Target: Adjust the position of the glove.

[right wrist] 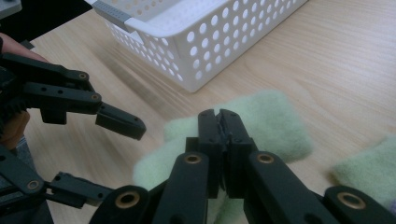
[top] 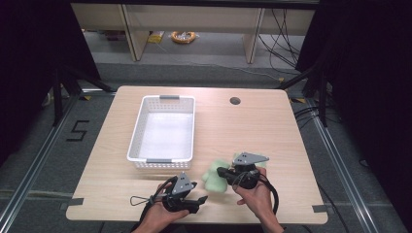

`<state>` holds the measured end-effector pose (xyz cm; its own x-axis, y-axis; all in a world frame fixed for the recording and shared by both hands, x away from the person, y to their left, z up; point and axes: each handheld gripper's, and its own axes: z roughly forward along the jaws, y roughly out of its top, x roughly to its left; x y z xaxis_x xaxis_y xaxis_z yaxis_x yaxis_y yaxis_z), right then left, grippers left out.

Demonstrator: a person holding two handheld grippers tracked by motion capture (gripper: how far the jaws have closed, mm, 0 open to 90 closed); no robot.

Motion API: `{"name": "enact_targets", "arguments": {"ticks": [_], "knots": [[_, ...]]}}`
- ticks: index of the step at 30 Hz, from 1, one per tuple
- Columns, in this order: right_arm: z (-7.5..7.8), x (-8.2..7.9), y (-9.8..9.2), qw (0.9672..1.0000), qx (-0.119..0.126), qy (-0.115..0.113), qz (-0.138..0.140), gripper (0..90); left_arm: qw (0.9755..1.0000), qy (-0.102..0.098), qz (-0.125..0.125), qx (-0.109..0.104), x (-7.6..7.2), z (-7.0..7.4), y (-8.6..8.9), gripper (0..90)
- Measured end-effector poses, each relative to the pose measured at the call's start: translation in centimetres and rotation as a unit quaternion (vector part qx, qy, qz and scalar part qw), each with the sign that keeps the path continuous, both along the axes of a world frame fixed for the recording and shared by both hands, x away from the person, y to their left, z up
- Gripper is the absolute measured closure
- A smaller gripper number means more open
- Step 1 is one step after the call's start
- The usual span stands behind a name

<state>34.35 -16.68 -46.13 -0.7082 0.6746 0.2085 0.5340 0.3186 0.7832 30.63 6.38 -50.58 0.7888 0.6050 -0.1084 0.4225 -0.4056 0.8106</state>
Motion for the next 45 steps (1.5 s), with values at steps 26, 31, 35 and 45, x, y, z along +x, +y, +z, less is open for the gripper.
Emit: {"name": "enact_targets", "arguments": {"ticks": [26, 31, 35, 45], "knots": [[-2.6, -3.4, 0.3, 0.9995, -0.002, 0.027, -0.015, 88.0, 0.9981, -0.042, -0.025, 0.039, 1.7, 0.0, 0.2, 86.7], [-3.3, -3.9, 0.5, 0.9989, -0.021, 0.040, -0.011, 82.5, 0.9978, -0.037, -0.025, 0.049, 2.0, -0.5, 0.3, 86.6], [-3.4, -4.2, 0.4, 0.9983, -0.041, 0.040, -0.012, 78.6, 0.9983, -0.028, -0.021, 0.047, 2.2, -0.8, 0.4, 86.3], [-3.8, -4.5, 0.3, 0.9968, -0.056, 0.056, -0.005, 66.5, 0.9983, -0.020, -0.018, 0.051, 2.6, -1.0, 0.7, 80.0]]}}
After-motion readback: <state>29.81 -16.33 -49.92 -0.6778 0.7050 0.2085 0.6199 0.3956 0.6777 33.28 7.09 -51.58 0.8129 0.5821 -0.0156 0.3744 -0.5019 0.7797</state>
